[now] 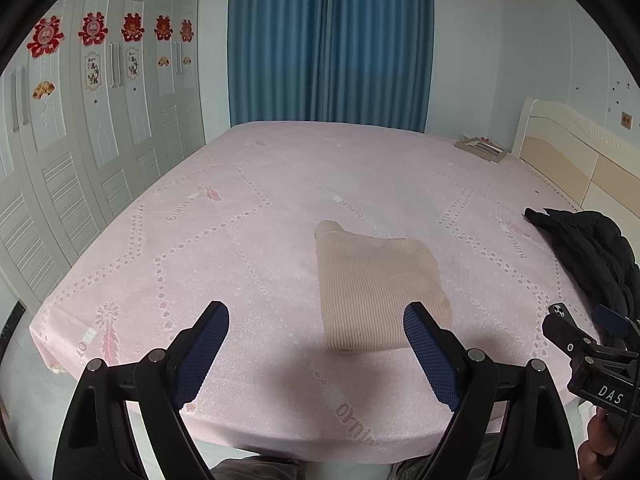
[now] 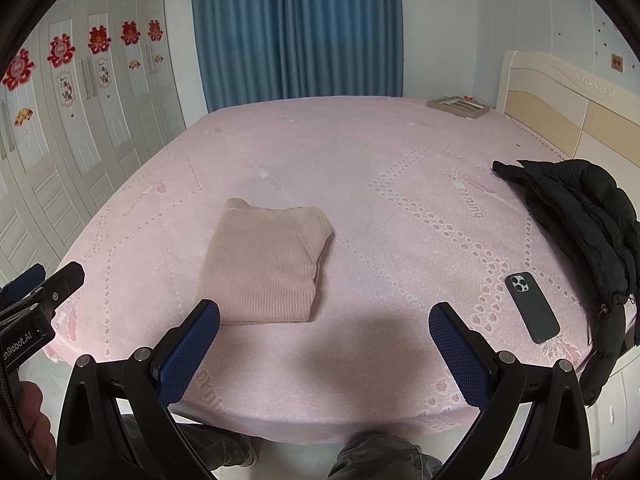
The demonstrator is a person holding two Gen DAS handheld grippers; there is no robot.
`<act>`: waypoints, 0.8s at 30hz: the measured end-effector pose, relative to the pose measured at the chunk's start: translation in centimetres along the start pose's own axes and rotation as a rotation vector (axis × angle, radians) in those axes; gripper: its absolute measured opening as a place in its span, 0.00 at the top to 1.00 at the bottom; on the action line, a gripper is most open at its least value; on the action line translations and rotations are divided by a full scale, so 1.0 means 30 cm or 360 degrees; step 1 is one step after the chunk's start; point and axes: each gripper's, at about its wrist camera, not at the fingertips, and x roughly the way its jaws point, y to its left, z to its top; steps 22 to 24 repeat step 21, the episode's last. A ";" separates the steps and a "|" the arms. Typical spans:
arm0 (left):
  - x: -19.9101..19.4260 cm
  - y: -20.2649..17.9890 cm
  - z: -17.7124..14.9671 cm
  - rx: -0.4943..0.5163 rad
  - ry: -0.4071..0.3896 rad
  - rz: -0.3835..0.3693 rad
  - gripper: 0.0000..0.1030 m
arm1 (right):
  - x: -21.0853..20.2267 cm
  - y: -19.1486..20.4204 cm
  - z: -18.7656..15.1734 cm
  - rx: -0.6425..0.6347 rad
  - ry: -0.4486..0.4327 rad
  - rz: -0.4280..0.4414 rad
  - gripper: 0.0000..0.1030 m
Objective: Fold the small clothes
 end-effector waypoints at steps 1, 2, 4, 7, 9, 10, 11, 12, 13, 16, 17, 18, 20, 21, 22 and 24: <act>-0.001 0.001 0.000 0.0002 -0.0001 0.0002 0.14 | -0.001 0.000 0.001 0.0000 -0.0001 0.0001 0.01; -0.002 0.000 0.000 0.0002 -0.0001 0.0002 0.14 | -0.002 0.001 0.001 0.0001 -0.0001 0.0001 0.01; -0.002 0.000 0.000 -0.0002 -0.0002 -0.0001 0.14 | -0.003 0.001 0.001 0.0000 -0.0001 0.0001 0.01; -0.005 0.002 0.002 -0.0006 -0.0006 -0.0001 0.14 | -0.003 0.001 0.001 -0.0001 -0.0001 -0.0001 0.01; -0.005 0.003 0.002 -0.0006 -0.0006 -0.0002 0.14 | -0.002 0.001 0.000 0.0001 -0.0001 0.0001 0.01; -0.006 0.003 0.003 -0.0006 -0.0006 -0.0001 0.14 | -0.003 0.002 0.002 0.0003 -0.0001 0.0001 0.01; -0.005 0.003 0.002 -0.0006 -0.0007 -0.0002 0.14 | -0.006 0.003 0.003 0.0004 -0.0002 0.0000 0.01; -0.006 0.004 0.003 -0.0007 -0.0007 -0.0003 0.14 | -0.005 0.002 0.003 0.0004 -0.0002 0.0000 0.01; -0.006 0.004 0.003 -0.0008 -0.0007 -0.0003 0.14 | -0.006 0.003 0.003 0.0005 -0.0003 0.0000 0.01; -0.005 0.007 0.003 -0.0010 -0.0007 0.0002 0.14 | -0.008 0.002 0.004 0.0002 -0.0004 -0.0001 0.01; -0.005 0.007 0.003 -0.0011 -0.0004 0.0001 0.14 | -0.010 0.003 0.005 0.0004 -0.0006 -0.0001 0.01; -0.004 0.007 0.004 -0.0012 -0.0003 0.0002 0.14 | -0.010 0.003 0.005 0.0004 -0.0006 0.0001 0.01; -0.004 0.010 0.005 -0.0011 -0.0003 0.0004 0.14 | -0.010 0.003 0.007 0.0005 -0.0006 0.0000 0.01; -0.003 0.009 0.005 -0.0010 -0.0002 -0.0001 0.14 | -0.010 0.003 0.007 0.0005 -0.0005 0.0000 0.01; -0.003 0.009 0.005 -0.0010 -0.0002 -0.0001 0.14 | -0.010 0.003 0.007 0.0005 -0.0005 0.0000 0.01; -0.003 0.009 0.005 -0.0010 -0.0002 -0.0001 0.14 | -0.010 0.003 0.007 0.0005 -0.0005 0.0000 0.01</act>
